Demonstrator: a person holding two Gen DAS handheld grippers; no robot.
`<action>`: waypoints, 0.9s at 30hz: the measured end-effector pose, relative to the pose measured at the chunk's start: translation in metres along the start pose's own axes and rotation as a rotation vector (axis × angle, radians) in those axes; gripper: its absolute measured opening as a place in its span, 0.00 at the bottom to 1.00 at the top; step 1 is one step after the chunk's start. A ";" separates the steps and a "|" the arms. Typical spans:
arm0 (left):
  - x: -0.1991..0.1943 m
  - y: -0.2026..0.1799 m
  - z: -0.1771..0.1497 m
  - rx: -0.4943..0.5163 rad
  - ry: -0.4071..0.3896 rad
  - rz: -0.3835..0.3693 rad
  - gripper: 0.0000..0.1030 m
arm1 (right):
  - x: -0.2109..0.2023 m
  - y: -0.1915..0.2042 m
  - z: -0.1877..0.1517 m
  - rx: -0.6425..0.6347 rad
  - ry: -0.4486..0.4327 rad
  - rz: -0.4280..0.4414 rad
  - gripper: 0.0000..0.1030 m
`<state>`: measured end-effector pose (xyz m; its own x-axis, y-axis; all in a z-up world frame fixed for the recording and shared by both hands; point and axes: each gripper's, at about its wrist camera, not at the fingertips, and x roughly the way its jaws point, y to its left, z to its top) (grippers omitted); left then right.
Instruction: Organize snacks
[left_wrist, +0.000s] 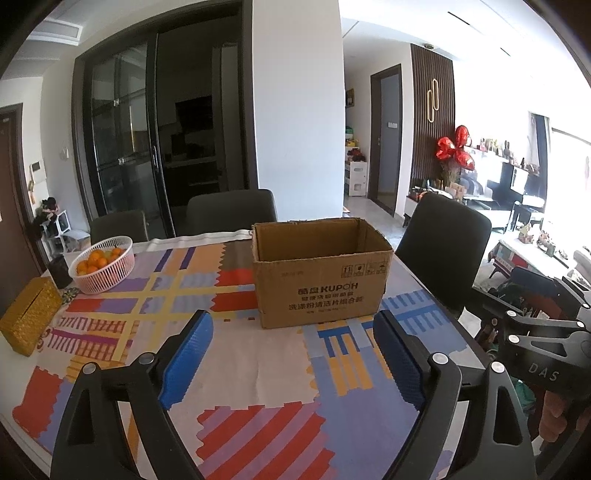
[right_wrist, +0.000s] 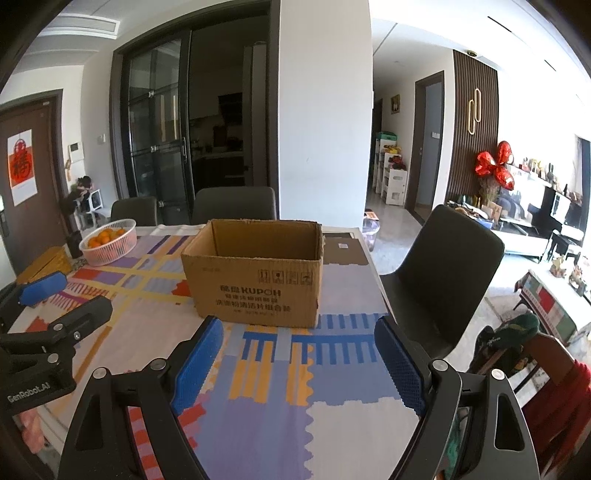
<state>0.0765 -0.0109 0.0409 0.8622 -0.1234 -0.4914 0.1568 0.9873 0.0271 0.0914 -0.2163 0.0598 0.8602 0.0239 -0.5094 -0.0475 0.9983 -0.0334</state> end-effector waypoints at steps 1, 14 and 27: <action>0.000 0.000 0.000 0.000 -0.001 0.002 0.87 | -0.001 0.000 0.000 -0.001 0.000 0.001 0.82; -0.004 0.003 0.000 -0.014 -0.006 0.010 0.95 | -0.008 0.003 -0.003 -0.017 -0.015 -0.013 0.82; -0.006 0.003 0.001 -0.016 -0.015 0.025 0.97 | -0.009 0.006 -0.002 -0.022 -0.012 -0.012 0.82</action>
<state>0.0725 -0.0075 0.0450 0.8728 -0.1002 -0.4776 0.1276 0.9915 0.0251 0.0827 -0.2109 0.0620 0.8670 0.0130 -0.4981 -0.0485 0.9971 -0.0585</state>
